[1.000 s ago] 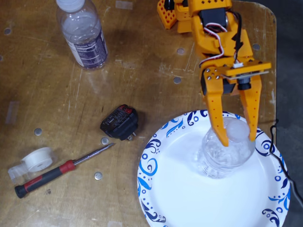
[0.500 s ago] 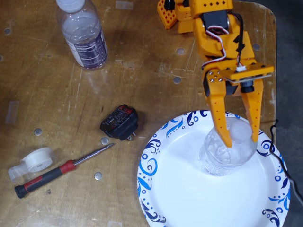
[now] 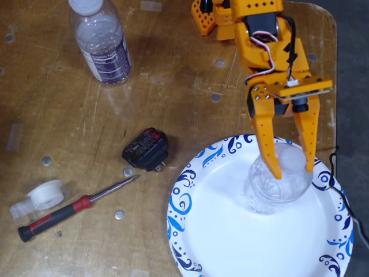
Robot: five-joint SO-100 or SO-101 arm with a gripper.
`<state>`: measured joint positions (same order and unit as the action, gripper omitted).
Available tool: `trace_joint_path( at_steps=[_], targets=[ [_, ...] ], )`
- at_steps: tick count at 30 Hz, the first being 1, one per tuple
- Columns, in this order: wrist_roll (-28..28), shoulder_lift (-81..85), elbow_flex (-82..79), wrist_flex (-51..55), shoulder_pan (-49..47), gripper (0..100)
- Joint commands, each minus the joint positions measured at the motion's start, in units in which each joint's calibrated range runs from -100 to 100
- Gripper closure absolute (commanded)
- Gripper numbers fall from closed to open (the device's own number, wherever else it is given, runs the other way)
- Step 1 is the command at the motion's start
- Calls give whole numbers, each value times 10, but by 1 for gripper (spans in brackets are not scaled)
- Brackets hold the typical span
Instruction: Move the bottles to the plate
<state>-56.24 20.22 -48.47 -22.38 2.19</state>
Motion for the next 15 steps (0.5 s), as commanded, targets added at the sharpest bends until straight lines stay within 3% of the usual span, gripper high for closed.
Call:
trace_joint_path(
  at_steps=[1, 7, 15],
  targets=[
    [-3, 1, -3, 4, -3, 83],
    [-3, 4, 3, 4, -20, 68],
    [-3, 6, 3, -42, -43, 64]
  ],
)
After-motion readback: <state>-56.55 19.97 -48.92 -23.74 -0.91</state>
